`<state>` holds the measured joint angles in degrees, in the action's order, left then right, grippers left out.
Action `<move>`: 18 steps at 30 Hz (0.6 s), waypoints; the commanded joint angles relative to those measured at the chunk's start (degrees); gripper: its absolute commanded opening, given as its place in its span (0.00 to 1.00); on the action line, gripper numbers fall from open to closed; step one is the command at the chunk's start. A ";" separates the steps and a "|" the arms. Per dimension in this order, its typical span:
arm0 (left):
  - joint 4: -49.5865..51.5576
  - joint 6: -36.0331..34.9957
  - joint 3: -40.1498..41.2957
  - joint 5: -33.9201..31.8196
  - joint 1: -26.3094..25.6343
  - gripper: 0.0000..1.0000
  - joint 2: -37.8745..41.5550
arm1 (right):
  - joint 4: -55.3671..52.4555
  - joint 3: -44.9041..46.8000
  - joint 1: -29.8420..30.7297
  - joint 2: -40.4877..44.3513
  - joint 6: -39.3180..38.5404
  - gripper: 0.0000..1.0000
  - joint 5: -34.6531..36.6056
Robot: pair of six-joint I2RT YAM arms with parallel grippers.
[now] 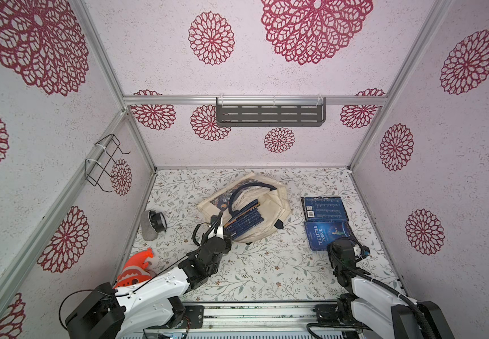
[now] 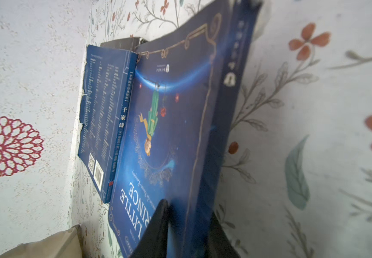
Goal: Take out the books from the canvas bag
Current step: Place the book at the center of the board.
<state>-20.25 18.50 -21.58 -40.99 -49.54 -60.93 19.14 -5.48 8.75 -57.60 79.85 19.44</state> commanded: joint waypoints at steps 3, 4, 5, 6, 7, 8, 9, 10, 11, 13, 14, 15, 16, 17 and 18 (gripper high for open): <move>-3.28 -0.84 -0.77 -0.07 -0.86 0.00 2.06 | 1.54 -2.25 -1.41 -0.71 -2.22 0.41 -2.83; -3.33 -0.84 -0.70 -0.14 -0.91 0.00 2.12 | 0.93 -2.32 -1.46 -0.33 -2.35 0.43 -3.05; -3.20 -0.84 -0.66 -0.14 -0.89 0.00 2.23 | -0.11 -2.30 -1.46 0.35 -2.36 0.47 -3.22; -3.21 -0.84 -0.66 -0.14 -0.91 0.00 2.37 | -1.17 -2.35 -1.46 1.15 -2.39 0.51 -3.26; -3.21 -0.86 -0.65 -0.14 -0.89 0.00 2.43 | -2.09 -2.41 -1.46 2.00 -2.45 0.55 -3.25; -3.20 -0.84 -0.65 -0.14 -0.91 0.00 2.48 | -3.39 -2.43 -1.50 3.10 -2.42 0.60 -3.06; -3.16 -0.84 -0.65 -0.06 -0.91 0.00 2.44 | -4.77 -2.52 -1.46 4.21 -2.45 0.66 -2.87; -3.18 -0.84 -0.65 -0.12 -0.91 0.00 2.45 | -5.89 -2.74 -1.53 5.10 -2.59 0.70 -2.76; -3.20 -0.84 -0.66 -0.06 -0.96 0.00 2.31 | -7.47 -2.99 -1.55 6.15 -2.94 0.75 -2.75; -3.21 -0.85 -0.67 -0.05 -1.00 0.00 2.33 | -10.23 -3.50 -1.55 7.82 -3.25 0.83 -2.62; -3.21 -0.84 -0.65 -0.05 -1.01 0.00 2.31 | -11.67 -3.74 -1.55 8.64 -3.38 0.86 -2.65; -3.19 -0.86 -0.65 -0.06 -1.00 0.00 2.31 | -13.30 -4.22 -1.55 9.42 -3.64 0.89 -2.56; -3.21 -0.85 -0.65 -0.06 -1.03 0.00 2.31 | -14.86 -4.63 -1.55 10.05 -3.88 0.91 -2.43; -3.21 -0.89 -0.67 -0.14 -1.00 0.00 2.35 | -16.70 -5.29 -1.55 10.85 -4.15 0.94 -2.27; -3.22 -0.97 -0.66 -0.14 -1.04 0.00 2.37 | -18.68 -5.95 -1.59 11.65 -4.46 0.97 -2.09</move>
<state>-19.40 18.50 -21.58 -40.99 -49.58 -60.38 7.16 -8.54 7.60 -47.90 76.90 16.21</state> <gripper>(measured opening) 0.052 0.957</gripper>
